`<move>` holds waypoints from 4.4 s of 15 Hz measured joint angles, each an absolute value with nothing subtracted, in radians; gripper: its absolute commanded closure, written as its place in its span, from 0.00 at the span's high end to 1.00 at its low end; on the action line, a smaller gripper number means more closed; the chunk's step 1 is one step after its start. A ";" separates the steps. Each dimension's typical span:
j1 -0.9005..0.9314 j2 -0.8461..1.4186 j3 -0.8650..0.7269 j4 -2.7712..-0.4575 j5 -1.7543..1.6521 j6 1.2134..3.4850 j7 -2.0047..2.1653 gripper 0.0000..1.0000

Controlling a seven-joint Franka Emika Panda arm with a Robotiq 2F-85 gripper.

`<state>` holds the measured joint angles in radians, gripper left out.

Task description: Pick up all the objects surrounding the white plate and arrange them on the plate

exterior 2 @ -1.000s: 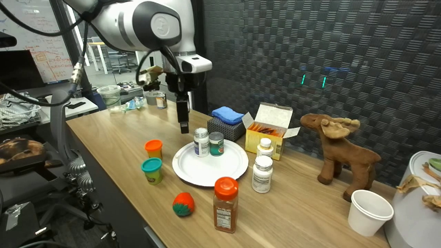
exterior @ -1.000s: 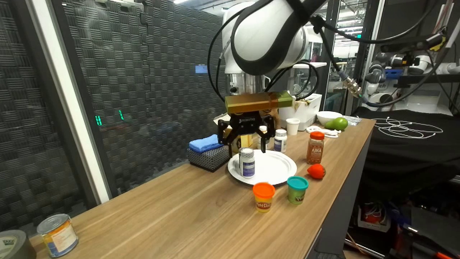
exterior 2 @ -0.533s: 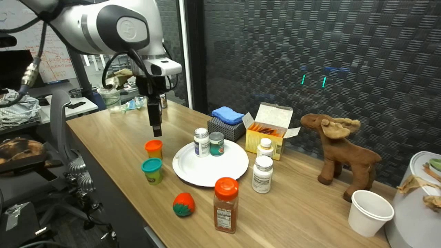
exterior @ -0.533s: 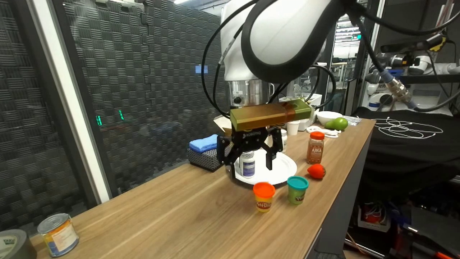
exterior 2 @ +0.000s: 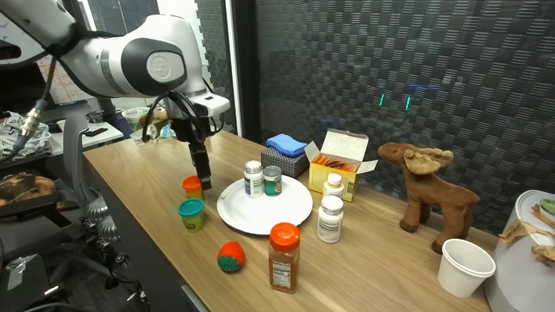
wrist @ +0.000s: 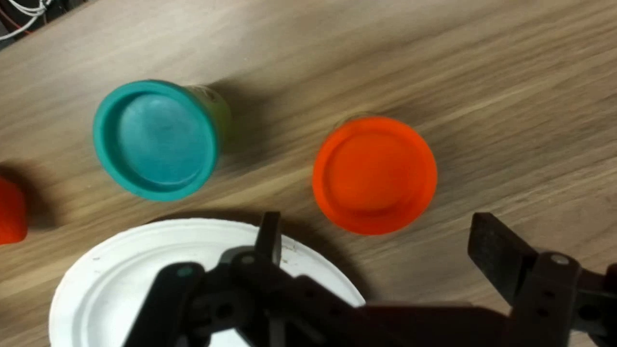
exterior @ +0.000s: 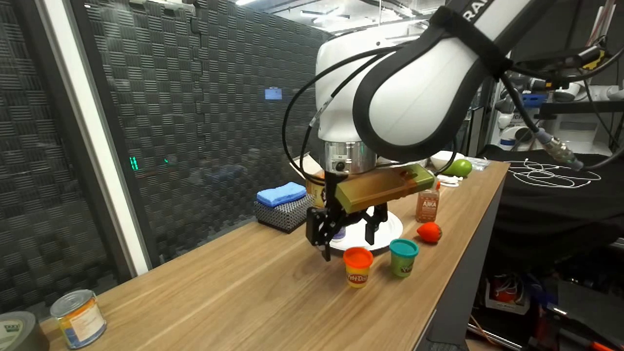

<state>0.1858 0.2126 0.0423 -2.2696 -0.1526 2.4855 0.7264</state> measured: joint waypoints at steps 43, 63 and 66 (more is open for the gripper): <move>0.184 0.200 0.121 -2.252 -0.232 2.304 0.288 1.00; 0.144 0.093 0.058 -2.252 -0.252 2.312 0.334 0.28; 0.127 0.103 0.041 -2.241 -0.265 2.312 0.379 0.28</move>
<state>0.1267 0.1028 0.0409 -2.2411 -0.2646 2.3116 0.3791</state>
